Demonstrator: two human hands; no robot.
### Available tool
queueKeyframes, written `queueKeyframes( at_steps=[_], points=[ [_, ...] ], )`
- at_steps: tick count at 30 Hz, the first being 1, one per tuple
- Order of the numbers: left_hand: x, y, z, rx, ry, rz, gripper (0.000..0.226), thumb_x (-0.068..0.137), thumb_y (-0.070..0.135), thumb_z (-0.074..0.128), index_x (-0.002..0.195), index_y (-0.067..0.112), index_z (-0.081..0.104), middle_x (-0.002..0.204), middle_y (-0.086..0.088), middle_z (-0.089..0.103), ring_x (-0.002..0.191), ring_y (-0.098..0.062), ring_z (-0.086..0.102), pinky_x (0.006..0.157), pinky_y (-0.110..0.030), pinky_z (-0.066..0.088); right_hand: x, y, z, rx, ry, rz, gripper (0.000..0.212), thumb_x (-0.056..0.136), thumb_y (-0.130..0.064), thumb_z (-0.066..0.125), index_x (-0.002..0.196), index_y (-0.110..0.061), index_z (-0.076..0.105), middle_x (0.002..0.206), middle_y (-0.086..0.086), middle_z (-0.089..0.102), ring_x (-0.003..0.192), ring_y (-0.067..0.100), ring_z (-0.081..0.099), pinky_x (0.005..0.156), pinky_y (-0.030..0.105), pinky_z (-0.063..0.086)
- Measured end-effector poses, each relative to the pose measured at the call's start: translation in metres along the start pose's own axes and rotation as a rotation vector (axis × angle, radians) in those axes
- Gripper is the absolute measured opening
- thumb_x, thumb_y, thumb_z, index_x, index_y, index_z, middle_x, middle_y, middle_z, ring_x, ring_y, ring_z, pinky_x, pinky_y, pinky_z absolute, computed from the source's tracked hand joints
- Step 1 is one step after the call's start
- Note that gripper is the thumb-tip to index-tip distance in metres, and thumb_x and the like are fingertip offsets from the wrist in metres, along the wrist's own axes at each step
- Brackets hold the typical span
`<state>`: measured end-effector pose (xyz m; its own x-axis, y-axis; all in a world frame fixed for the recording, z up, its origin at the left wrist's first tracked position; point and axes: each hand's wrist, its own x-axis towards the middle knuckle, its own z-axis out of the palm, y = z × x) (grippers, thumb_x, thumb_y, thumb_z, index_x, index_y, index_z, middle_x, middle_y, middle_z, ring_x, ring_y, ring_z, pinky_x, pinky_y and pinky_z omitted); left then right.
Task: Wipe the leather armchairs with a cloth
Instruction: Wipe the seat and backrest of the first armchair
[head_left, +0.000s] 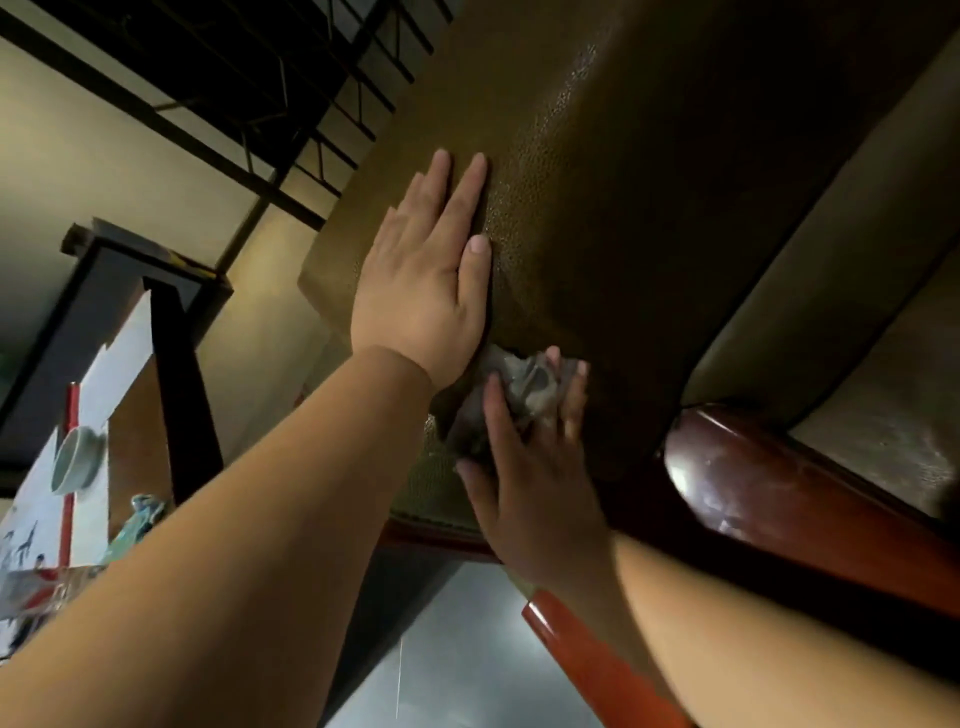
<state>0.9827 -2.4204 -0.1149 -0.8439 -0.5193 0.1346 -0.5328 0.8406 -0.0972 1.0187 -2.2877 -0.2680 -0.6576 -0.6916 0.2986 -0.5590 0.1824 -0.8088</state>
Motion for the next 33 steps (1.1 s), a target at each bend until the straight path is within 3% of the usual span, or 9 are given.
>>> queueKeyframes(
  at_steps=[2,7,14,16,20,24,27,30,33],
  points=[
    [0.003,0.005,0.004,0.023,0.049,-0.017,0.056,0.113,0.045,0.022,0.168,0.032,0.022,0.176,0.000,0.019,0.162,-0.021,0.015,0.132,-0.043,0.013,0.031,0.021,-0.011,-0.056,0.106,-0.009,0.073,0.106,-0.060,0.035,0.166,-0.024,0.015,0.164,0.038,0.013,0.152,0.061,0.002,0.119,0.069,0.024],
    [0.006,0.000,0.013,0.019,0.103,0.001,0.057,0.113,0.046,0.021,0.168,0.031,0.023,0.175,-0.001,0.021,0.162,-0.022,0.017,0.131,-0.046,0.015,0.127,0.032,-0.042,0.147,0.317,0.455,0.072,0.104,-0.061,0.018,0.166,-0.027,0.002,0.172,0.021,-0.001,0.157,0.047,-0.007,0.125,0.065,0.009],
    [-0.001,0.002,0.008,0.085,0.052,-0.017,0.076,0.103,0.069,0.028,0.169,0.033,0.015,0.176,-0.002,0.014,0.162,-0.025,0.013,0.131,-0.049,0.014,-0.019,-0.005,0.027,0.035,-0.004,0.063,0.070,0.107,-0.057,0.024,0.165,-0.022,0.006,0.167,0.035,0.002,0.154,0.055,-0.010,0.122,0.068,0.015],
    [-0.002,0.004,0.007,0.108,0.048,-0.014,0.079,0.101,0.073,0.031,0.169,0.036,0.013,0.177,-0.002,0.013,0.162,-0.026,0.013,0.130,-0.051,0.015,0.018,0.023,0.012,0.013,0.128,0.135,0.070,0.107,-0.057,0.020,0.165,-0.021,0.008,0.166,0.036,0.006,0.154,0.056,-0.003,0.123,0.067,0.015],
    [-0.004,0.006,0.013,0.144,0.088,0.002,0.077,0.100,0.073,0.034,0.167,0.041,0.015,0.176,-0.002,0.015,0.162,-0.031,0.014,0.129,-0.055,0.016,0.077,0.065,-0.007,0.203,0.216,0.522,0.072,0.101,-0.064,0.011,0.165,-0.034,-0.004,0.171,0.020,-0.012,0.158,0.039,-0.014,0.126,0.061,0.008],
    [-0.006,0.009,0.015,0.182,0.064,0.017,0.073,0.101,0.070,0.033,0.167,0.042,0.016,0.175,-0.003,0.017,0.161,-0.035,0.016,0.126,-0.063,0.020,-0.013,0.031,0.029,0.161,0.106,0.309,0.073,0.107,-0.053,0.030,0.166,-0.024,-0.001,0.167,0.036,0.000,0.155,0.053,-0.007,0.121,0.068,0.019],
    [-0.008,0.012,0.012,0.212,0.065,-0.008,0.073,0.102,0.068,0.032,0.167,0.040,0.016,0.175,-0.006,0.019,0.160,-0.037,0.018,0.126,-0.064,0.021,-0.032,0.055,0.027,0.071,0.002,0.159,0.071,0.108,-0.054,0.026,0.165,-0.017,0.007,0.165,0.038,0.006,0.154,0.057,-0.002,0.122,0.069,0.018],
    [-0.006,0.016,0.013,0.240,0.114,-0.007,0.074,0.103,0.066,0.034,0.168,0.035,0.018,0.174,-0.010,0.021,0.158,-0.040,0.022,0.125,-0.064,0.023,0.054,0.109,-0.012,0.075,0.064,0.433,0.080,0.099,-0.068,0.004,0.166,-0.024,0.000,0.170,0.029,0.000,0.156,0.050,-0.007,0.125,0.065,0.011],
    [-0.006,0.018,0.022,0.224,0.148,-0.004,0.073,0.102,0.063,0.038,0.167,0.033,0.023,0.172,-0.012,0.025,0.157,-0.041,0.026,0.124,-0.064,0.026,0.089,0.133,-0.029,0.168,0.099,0.657,0.080,0.093,-0.071,0.003,0.162,-0.036,-0.016,0.171,0.019,-0.015,0.158,0.037,-0.017,0.128,0.058,0.000]
  ],
)
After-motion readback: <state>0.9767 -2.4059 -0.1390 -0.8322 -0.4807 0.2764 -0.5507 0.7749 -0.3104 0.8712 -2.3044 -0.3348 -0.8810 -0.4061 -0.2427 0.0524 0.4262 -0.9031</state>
